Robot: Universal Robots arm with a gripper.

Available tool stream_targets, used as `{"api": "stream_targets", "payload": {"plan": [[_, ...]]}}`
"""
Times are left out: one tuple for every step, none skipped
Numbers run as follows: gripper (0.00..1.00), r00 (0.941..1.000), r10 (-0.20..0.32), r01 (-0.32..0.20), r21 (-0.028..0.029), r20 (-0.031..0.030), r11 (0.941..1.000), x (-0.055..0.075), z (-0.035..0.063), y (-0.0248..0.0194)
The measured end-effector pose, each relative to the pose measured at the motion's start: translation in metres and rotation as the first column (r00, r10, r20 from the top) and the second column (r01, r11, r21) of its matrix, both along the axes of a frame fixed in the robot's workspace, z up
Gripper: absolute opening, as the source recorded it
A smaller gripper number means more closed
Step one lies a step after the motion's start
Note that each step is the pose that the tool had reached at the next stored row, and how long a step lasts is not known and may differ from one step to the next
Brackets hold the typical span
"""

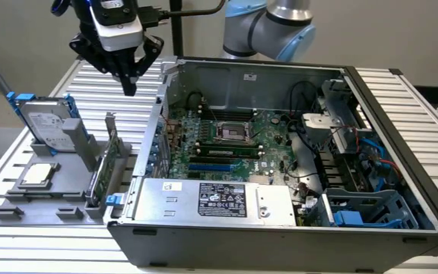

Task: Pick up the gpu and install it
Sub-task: 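Reach for the gpu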

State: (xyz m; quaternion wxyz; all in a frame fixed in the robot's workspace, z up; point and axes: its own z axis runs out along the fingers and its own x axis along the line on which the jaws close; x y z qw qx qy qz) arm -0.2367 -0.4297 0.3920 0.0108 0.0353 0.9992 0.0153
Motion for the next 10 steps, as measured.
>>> {"api": "stream_targets", "payload": {"plan": [[0.11, 1.0, 0.0, 0.0, -0.0007, 0.0, 1.0, -0.004, -0.0007, -0.0002], [0.11, 1.0, 0.0, 0.0, -0.0013, -0.0001, 1.0, -0.009, -0.0013, -0.0005], [0.11, 1.0, 0.0, 0.0, -0.0019, 0.0, 1.0, -0.013, -0.002, -0.0007], [0.11, 1.0, 0.0, 0.0, -0.0026, 0.0, 1.0, -0.018, -0.0027, -0.0009], [0.11, 1.0, 0.0, 0.0, -0.0031, 0.0001, 1.0, -0.022, -0.0035, -0.001], [0.11, 1.0, 0.0, 0.0, -0.0037, 0.0, 1.0, -0.027, -0.0043, -0.0013], [0.11, 1.0, 0.0, 0.0, -0.0044, 0.0, 1.0, -0.032, -0.005, -0.0014], [0.11, 1.0, 0.0, 0.0, -0.0049, 0.0, 1.0, -0.036, -0.0058, -0.0016], [0.11, 1.0, 0.0, 0.0, -0.0055, 0.0, 1.0, -0.041, -0.0066, -0.0018], [0.11, 1.0, 0.0, 0.0, -0.006, 0.0, 1.0, -0.046, -0.0074, -0.002]]}}
